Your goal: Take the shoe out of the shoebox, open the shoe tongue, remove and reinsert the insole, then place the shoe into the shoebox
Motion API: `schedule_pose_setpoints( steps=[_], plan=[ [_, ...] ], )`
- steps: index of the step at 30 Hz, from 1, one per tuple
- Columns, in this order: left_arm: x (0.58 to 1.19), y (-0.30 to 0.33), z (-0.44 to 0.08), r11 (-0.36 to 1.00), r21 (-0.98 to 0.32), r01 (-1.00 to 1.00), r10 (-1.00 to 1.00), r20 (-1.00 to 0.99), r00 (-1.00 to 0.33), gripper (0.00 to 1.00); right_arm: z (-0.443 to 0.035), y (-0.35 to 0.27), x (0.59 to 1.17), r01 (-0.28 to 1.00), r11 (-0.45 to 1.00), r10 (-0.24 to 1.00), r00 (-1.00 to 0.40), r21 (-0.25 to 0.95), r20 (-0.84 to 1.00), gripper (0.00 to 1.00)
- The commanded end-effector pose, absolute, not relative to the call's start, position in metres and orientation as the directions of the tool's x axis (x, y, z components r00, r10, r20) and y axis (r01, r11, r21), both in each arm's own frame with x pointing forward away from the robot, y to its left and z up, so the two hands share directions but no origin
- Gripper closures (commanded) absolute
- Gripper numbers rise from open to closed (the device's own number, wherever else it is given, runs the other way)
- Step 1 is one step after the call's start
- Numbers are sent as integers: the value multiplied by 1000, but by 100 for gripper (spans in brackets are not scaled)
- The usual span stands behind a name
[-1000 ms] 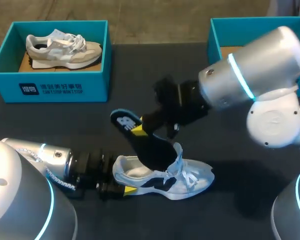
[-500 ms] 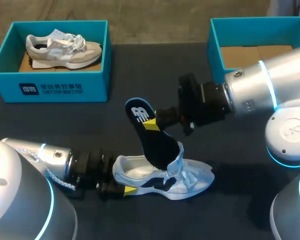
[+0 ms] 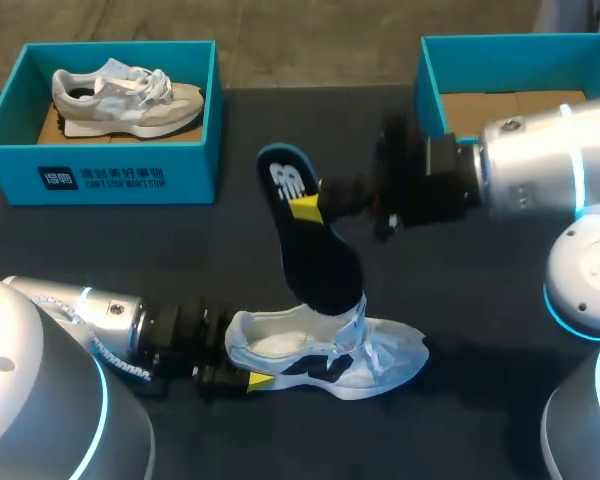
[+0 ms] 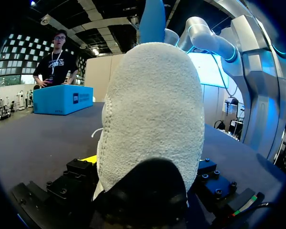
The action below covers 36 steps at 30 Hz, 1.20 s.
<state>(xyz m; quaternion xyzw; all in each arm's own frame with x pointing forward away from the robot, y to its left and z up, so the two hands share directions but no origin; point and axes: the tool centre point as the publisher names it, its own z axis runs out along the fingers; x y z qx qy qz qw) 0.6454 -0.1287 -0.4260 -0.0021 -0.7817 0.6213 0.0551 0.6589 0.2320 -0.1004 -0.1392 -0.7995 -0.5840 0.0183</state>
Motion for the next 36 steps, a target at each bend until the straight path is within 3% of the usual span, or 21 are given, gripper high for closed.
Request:
schedule_pose_setpoints(
  steps=[1, 3, 21, 30, 36],
  plan=[
    [647, -128, -429, 230, -971, -66, 71, 84, -994, 100, -73, 215, 650, 283, 312, 233, -948, 907, 216, 100],
    [647, -128, -429, 230, -971, -66, 71, 84, -994, 100, -62, 210, 645, 299, 305, 286, -934, 904, 212, 100],
    [647, -128, -429, 230, -971, -66, 71, 84, -994, 100, -62, 210, 645, 299, 305, 286, -934, 904, 212, 100],
    [647, -128, -429, 230, -971, -66, 71, 84, -994, 100, 4, 181, 632, 310, 236, 369, -905, 921, 210, 100],
    [647, -128, -429, 230, -971, -66, 71, 84, -994, 100, 31, 169, 615, 305, 180, 343, -911, 935, 231, 100]
  ],
)
